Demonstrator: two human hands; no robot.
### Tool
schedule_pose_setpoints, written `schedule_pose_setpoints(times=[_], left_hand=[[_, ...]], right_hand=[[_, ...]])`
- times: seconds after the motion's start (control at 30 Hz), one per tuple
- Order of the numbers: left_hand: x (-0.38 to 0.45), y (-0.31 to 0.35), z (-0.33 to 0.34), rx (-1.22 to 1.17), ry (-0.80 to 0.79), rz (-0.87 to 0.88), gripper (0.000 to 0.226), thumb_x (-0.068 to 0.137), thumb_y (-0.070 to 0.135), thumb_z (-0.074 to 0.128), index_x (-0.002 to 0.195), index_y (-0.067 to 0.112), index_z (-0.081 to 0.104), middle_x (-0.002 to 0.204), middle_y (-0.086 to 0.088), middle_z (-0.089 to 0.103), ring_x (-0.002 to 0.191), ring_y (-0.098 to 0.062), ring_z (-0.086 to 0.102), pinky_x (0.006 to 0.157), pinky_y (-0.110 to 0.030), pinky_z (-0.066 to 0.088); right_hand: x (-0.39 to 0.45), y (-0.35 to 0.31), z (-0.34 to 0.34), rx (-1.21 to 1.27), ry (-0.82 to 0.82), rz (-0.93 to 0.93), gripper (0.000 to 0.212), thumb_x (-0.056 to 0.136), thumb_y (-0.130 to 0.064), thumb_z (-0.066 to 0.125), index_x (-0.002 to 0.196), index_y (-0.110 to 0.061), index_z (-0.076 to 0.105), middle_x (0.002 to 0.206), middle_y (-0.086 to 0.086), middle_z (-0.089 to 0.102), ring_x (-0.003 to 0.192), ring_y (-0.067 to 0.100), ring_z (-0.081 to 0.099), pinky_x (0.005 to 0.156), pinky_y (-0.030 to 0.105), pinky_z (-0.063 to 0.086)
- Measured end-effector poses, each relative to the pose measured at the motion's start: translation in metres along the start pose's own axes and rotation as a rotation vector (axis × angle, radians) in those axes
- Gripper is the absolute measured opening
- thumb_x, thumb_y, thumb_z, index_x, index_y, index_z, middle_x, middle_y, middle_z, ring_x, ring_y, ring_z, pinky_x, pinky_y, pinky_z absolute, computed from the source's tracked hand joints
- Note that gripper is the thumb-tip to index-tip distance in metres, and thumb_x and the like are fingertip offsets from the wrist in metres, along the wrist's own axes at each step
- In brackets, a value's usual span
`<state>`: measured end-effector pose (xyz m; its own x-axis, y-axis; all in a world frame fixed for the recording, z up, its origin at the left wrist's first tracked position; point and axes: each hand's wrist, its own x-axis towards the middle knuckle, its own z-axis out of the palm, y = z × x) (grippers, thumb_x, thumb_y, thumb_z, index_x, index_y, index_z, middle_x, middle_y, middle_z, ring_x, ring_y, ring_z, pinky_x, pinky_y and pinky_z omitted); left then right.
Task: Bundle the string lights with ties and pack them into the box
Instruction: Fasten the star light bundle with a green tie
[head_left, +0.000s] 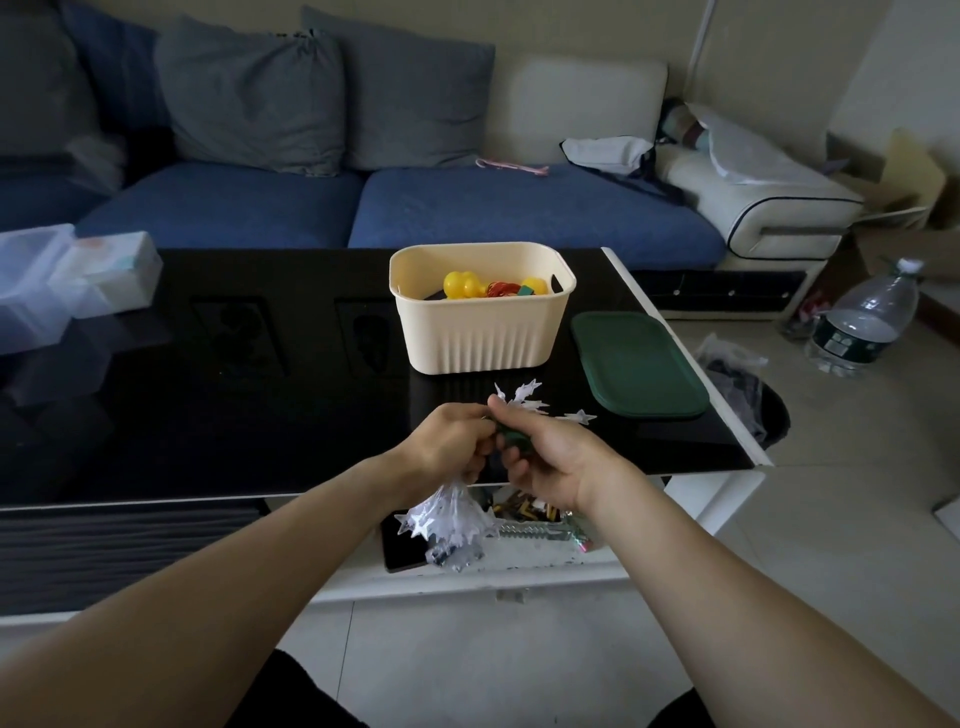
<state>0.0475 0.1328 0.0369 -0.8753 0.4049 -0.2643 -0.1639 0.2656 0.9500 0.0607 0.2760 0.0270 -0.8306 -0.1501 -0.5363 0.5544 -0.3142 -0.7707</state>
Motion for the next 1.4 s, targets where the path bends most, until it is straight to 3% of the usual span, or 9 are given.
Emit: schedule_pose_setpoints(times=[0.17, 0.3, 0.43, 0.57, 0.73, 0.83, 1.03, 1.2, 1.4], left_hand=[[0.000, -0.009, -0.002, 0.089, -0.013, 0.049, 0.028, 0.105, 0.012, 0.044, 0.103, -0.009, 0.061, 0.068, -0.004, 0.055, 0.054, -0.012, 0.050, 0.056, -0.024, 0.048], [-0.002, -0.006, -0.006, 0.231, -0.109, -0.004, 0.046, 0.106, 0.032, 0.040, 0.091, -0.003, 0.065, 0.076, -0.013, 0.070, 0.065, -0.017, 0.064, 0.073, -0.024, 0.055], [-0.005, -0.007, -0.002, 0.290, -0.118, -0.041, 0.046, 0.107, 0.039, 0.031, 0.079, 0.010, 0.053, 0.061, -0.003, 0.064, 0.051, -0.010, 0.057, 0.052, -0.014, 0.044], [-0.003, -0.007, 0.003, -0.053, -0.088, -0.063, 0.044, 0.107, 0.035, 0.033, 0.080, 0.008, 0.056, 0.059, 0.005, 0.059, 0.050, -0.007, 0.051, 0.054, -0.025, 0.046], [-0.001, -0.009, 0.002, -0.154, -0.122, -0.090, 0.049, 0.106, 0.040, 0.030, 0.083, 0.006, 0.057, 0.063, -0.002, 0.057, 0.059, -0.014, 0.046, 0.056, -0.025, 0.048], [0.001, -0.009, 0.003, -0.190, -0.067, -0.090, 0.050, 0.107, 0.037, 0.030, 0.078, 0.006, 0.057, 0.050, 0.005, 0.047, 0.047, -0.011, 0.040, 0.052, -0.026, 0.045], [0.003, -0.012, 0.003, -0.059, 0.027, -0.080, 0.050, 0.107, 0.035, 0.034, 0.070, 0.009, 0.055, 0.050, 0.003, 0.041, 0.046, -0.013, 0.037, 0.050, -0.027, 0.043], [0.005, -0.016, -0.001, 0.250, 0.119, -0.011, 0.042, 0.106, 0.032, 0.040, 0.086, 0.002, 0.062, 0.060, -0.001, 0.050, 0.053, -0.013, 0.045, 0.055, -0.027, 0.044], [0.006, -0.017, -0.003, 0.208, 0.140, 0.018, 0.037, 0.106, 0.025, 0.039, 0.084, 0.002, 0.058, 0.060, -0.002, 0.048, 0.054, -0.016, 0.044, 0.057, -0.032, 0.043]], right_hand=[[-0.001, -0.002, 0.000, -0.025, 0.019, -0.004, 0.021, 0.093, -0.031, 0.070, 0.083, -0.014, 0.062, 0.061, 0.002, 0.052, 0.049, 0.007, 0.044, 0.037, 0.013, 0.034], [-0.001, 0.000, 0.000, -0.015, 0.033, -0.037, 0.019, 0.093, -0.027, 0.069, 0.084, -0.012, 0.063, 0.066, 0.003, 0.052, 0.051, 0.009, 0.045, 0.039, 0.014, 0.035], [-0.001, 0.003, 0.000, -0.031, 0.010, -0.054, 0.018, 0.092, -0.028, 0.070, 0.086, -0.012, 0.067, 0.068, 0.001, 0.056, 0.054, 0.008, 0.046, 0.040, 0.015, 0.036], [-0.002, 0.002, 0.005, -0.054, -0.022, -0.081, 0.019, 0.093, -0.033, 0.069, 0.090, -0.014, 0.070, 0.064, -0.001, 0.058, 0.050, 0.006, 0.047, 0.041, 0.015, 0.036], [-0.002, 0.000, 0.003, -0.109, -0.065, -0.132, 0.019, 0.100, -0.027, 0.060, 0.105, -0.010, 0.067, 0.066, 0.001, 0.059, 0.054, 0.008, 0.048, 0.045, 0.017, 0.038], [-0.005, -0.005, 0.000, -0.236, -0.067, -0.212, 0.019, 0.102, -0.017, 0.056, 0.092, -0.007, 0.067, 0.069, 0.002, 0.062, 0.060, 0.010, 0.052, 0.053, 0.019, 0.045], [-0.004, 0.001, 0.001, -0.442, 0.013, -0.339, 0.026, 0.103, -0.013, 0.054, 0.082, -0.004, 0.068, 0.064, 0.000, 0.064, 0.057, 0.009, 0.052, 0.054, 0.020, 0.046], [0.000, 0.013, 0.005, -0.490, 0.215, -0.340, 0.026, 0.099, -0.022, 0.064, 0.081, -0.005, 0.072, 0.067, 0.004, 0.065, 0.054, 0.009, 0.053, 0.048, 0.020, 0.043], [0.002, 0.014, 0.012, -0.406, 0.215, -0.283, 0.024, 0.099, -0.021, 0.063, 0.083, -0.006, 0.071, 0.065, 0.002, 0.059, 0.053, 0.010, 0.050, 0.049, 0.023, 0.041]])
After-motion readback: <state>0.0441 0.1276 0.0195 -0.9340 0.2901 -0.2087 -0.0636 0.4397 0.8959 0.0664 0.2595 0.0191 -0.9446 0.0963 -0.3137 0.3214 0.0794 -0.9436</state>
